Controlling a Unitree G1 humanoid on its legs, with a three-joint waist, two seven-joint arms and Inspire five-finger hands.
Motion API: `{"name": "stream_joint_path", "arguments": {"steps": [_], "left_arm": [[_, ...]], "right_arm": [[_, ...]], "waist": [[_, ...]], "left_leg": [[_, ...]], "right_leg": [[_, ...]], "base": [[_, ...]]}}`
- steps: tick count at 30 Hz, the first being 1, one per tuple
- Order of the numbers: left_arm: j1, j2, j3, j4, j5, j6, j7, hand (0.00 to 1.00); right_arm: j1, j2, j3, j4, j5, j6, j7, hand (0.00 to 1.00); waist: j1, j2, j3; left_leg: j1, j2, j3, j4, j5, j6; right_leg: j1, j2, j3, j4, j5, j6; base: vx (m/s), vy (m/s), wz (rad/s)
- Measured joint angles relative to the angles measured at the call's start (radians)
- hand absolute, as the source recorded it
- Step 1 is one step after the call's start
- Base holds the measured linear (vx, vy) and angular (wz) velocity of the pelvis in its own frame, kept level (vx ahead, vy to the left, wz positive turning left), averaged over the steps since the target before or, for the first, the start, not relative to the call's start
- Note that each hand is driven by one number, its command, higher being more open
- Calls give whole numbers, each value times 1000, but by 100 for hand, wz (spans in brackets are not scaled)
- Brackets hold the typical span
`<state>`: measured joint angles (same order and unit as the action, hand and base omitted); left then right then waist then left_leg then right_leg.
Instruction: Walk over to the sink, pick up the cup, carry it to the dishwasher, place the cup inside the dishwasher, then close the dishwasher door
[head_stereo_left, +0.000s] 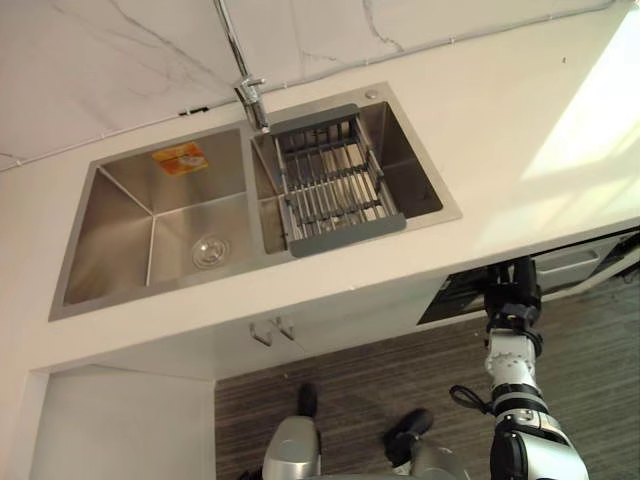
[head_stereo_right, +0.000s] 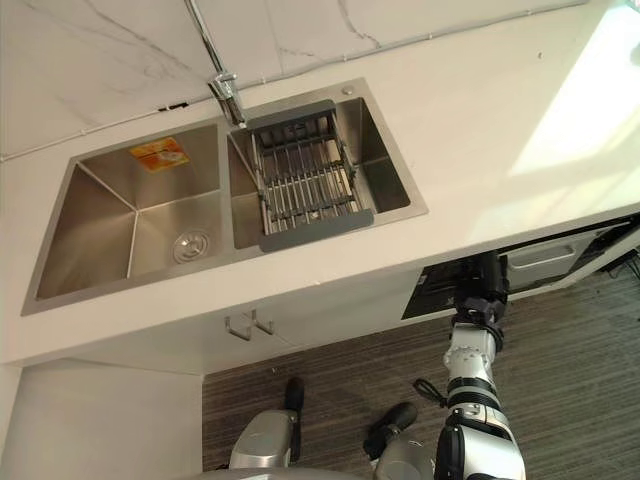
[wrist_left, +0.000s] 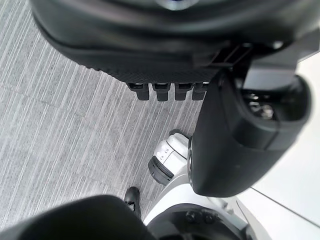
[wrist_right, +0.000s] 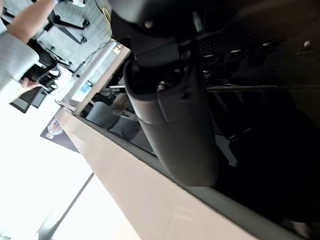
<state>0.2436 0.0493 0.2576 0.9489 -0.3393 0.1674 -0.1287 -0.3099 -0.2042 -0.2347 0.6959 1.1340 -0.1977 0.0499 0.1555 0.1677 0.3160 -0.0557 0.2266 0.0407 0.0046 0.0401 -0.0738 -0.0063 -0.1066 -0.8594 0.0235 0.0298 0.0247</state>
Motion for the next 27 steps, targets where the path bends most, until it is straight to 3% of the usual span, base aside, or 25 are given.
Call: {"name": "stream_joint_path", "arguments": {"steps": [1, 2, 3, 6, 11, 13, 17, 18, 19, 20, 21, 23, 25, 26, 27], "left_arm": [[-2, -20, 0, 6, 6, -14, 0, 100], [1, -8, 4, -5, 6, -19, 1, 100], [8, -4, 6, -6, 9, -36, 10, 100], [36, -25, -15, -5, 4, -66, 11, 100], [53, -30, -21, -5, -48, -100, 11, 100], [62, -20, -20, -5, -92, -107, 10, 100], [74, 58, -19, -9, -152, -72, 8, 100], [77, 82, -18, -9, -179, -54, -5, 100], [78, 92, -18, -10, -192, -46, -15, 100], [77, 110, -21, -13, -219, -31, -38, 100], [67, 115, -21, -15, -240, -20, -44, 100], [24, 120, -21, -30, -302, 27, -62, 100], [-43, 127, -28, -23, -291, 76, -70, 100], [-50, 143, -22, -2, -284, 96, -72, 100], [-47, 142, -18, 6, -287, 100, -74, 100]], "right_arm": [[45, -7, 49, -51, -41, 20, 14, 100], [73, 1, 74, -62, -59, 23, 21, 100], [113, 9, 111, -65, -94, 31, 24, 100], [217, 28, 207, -76, -224, 62, 29, 100], [344, 91, 240, 34, -533, 115, 11, 100], [387, 91, 231, 88, -617, 125, -11, 100], [465, 98, 114, 172, -797, 115, -27, 100], [494, 98, 87, 185, -862, 99, -29, 100], [507, 98, 73, 193, -889, 93, -33, 100], [526, 108, 50, 213, -921, 87, -43, 100], [535, 114, 39, 230, -929, 85, -47, 100], [522, 149, -14, 248, -924, 80, -53, 100], [507, 163, -35, 276, -922, 99, -52, 100], [502, 176, -47, 290, -918, 122, -53, 100], [498, 175, -54, 303, -917, 135, -50, 100]], "waist": [[-4, 33, 0], [-17, 2, 1], [-15, 2, 6], [-14, -5, -16], [-11, -20, -25], [-13, -48, -37], [-44, -169, -57], [-52, -195, -58], [-54, -205, -58], [-64, -217, -59], [-74, -212, -55], [-109, -212, -57], [-114, -220, -61], [-117, -247, -73], [-113, -256, -83]], "left_leg": [[-14, 45, 8, -1, 5, -5], [-14, 14, 12, 7, 13, -17], [2, 13, 14, 7, 24, -31], [21, -28, 60, -8, 35, -41], [45, -24, 107, -36, 46, -48], [52, -36, 109, -33, 50, -55], [65, -91, 111, -16, 11, -29], [73, -100, 107, -4, -17, -21], [77, -105, 103, 5, -26, -15], [84, -104, 74, 19, -40, -4], [91, -104, 55, 21, -42, 3], [79, -88, -16, 45, -54, 11], [66, -114, -77, 63, -59, 9], [76, -149, -92, 61, -57, -1], [87, -159, -94, 53, -59, -4]], "right_leg": [[-48, -41, 71, 255, -72, -108], [-51, -90, 132, 293, -147, -53], [-35, -98, 108, 299, -178, -34], [-37, -83, 96, 267, -177, -35], [-44, -72, 126, 252, -167, -25], [-44, -78, 141, 250, -162, -16], [-23, -146, 143, 292, -155, 21], [-36, -178, 177, 367, -151, 31], [-54, -191, 234, 417, -141, 45], [-90, -201, 350, 513, -107, 76], [-118, -208, 390, 558, -103, 92], [-127, -137, 529, 461, -172, 105], [-108, -108, 605, 362, -145, 98], [-84, -122, 612, 311, -64, 96], [-62, -134, 596, 297, -101, 98]], "base": [[-67, -151, 21], [-43, -213, 48], [-41, -166, 50], [38, -127, 16], [76, -21, -18], [121, 66, -21], [172, 130, 11], [138, 134, 15], [124, 156, 28], [88, 121, 36], [115, 90, 66], [69, 25, 86], [27, -82, 101], [51, -178, 83], [38, -133, 36]]}}
